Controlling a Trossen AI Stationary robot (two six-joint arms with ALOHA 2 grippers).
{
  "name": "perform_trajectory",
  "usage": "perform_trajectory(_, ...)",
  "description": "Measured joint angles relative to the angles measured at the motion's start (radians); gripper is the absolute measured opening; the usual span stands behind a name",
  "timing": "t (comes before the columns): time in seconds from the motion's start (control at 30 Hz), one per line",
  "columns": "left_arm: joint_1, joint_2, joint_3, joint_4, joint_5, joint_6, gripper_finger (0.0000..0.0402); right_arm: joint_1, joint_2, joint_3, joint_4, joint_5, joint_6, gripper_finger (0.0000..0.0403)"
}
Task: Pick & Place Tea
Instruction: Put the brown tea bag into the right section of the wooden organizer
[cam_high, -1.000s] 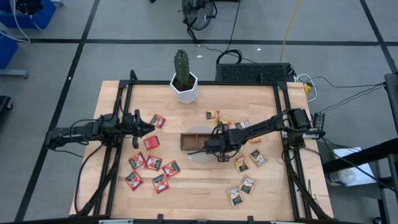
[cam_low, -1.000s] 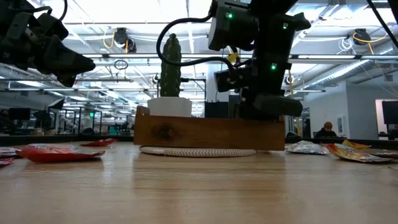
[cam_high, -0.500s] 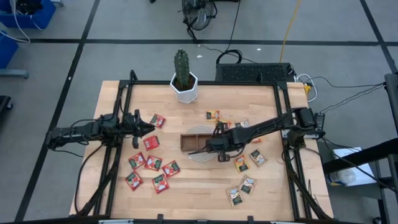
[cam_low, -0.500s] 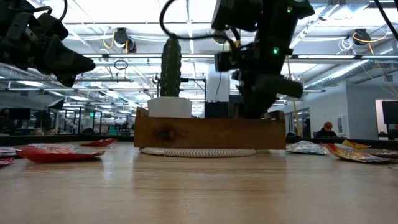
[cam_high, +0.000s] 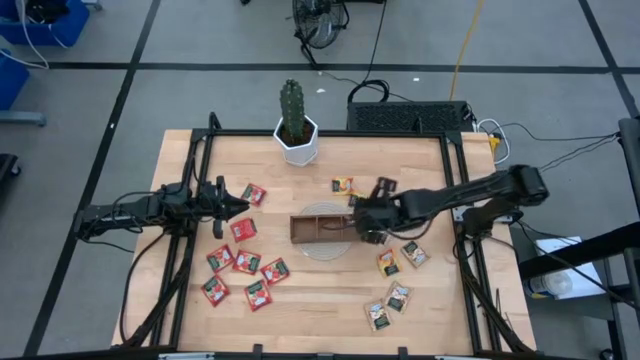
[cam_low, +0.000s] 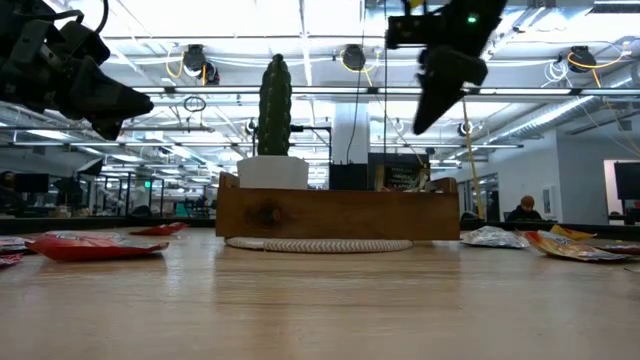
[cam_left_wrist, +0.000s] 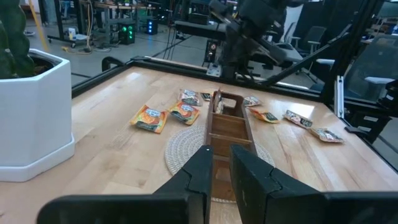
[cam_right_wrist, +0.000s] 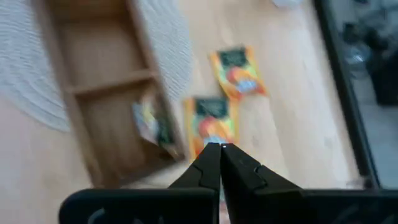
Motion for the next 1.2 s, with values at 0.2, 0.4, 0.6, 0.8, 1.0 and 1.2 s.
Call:
perform_trajectory(0.2,0.0,0.0,0.0,0.0,0.0,0.0,0.0058,-0.08,-0.172,-0.204,0.003,0.003,0.159,0.0061)
perform_trajectory(0.4,0.0,0.0,0.0,0.0,0.0,0.0,0.0058,-0.183,-0.28,-0.383,0.115,-0.064,0.109,0.0144)
perform_trajectory(0.6,0.0,0.0,0.0,0.0,0.0,0.0,0.0058,-0.249,-0.202,-0.435,0.197,-0.242,-0.006,0.0203)
perform_trajectory(0.8,0.0,0.0,0.0,0.0,0.0,0.0,0.0058,-0.312,-0.067,-0.436,0.231,-0.237,-0.203,0.0239)
perform_trajectory(1.0,0.0,0.0,0.0,0.0,0.0,0.0,0.0058,-0.404,0.019,-0.429,0.266,-0.334,-0.279,0.0255)
perform_trajectory(1.2,0.0,0.0,0.0,0.0,0.0,0.0,0.0058,-0.473,0.068,-0.431,0.286,-0.454,-0.312,0.0243)
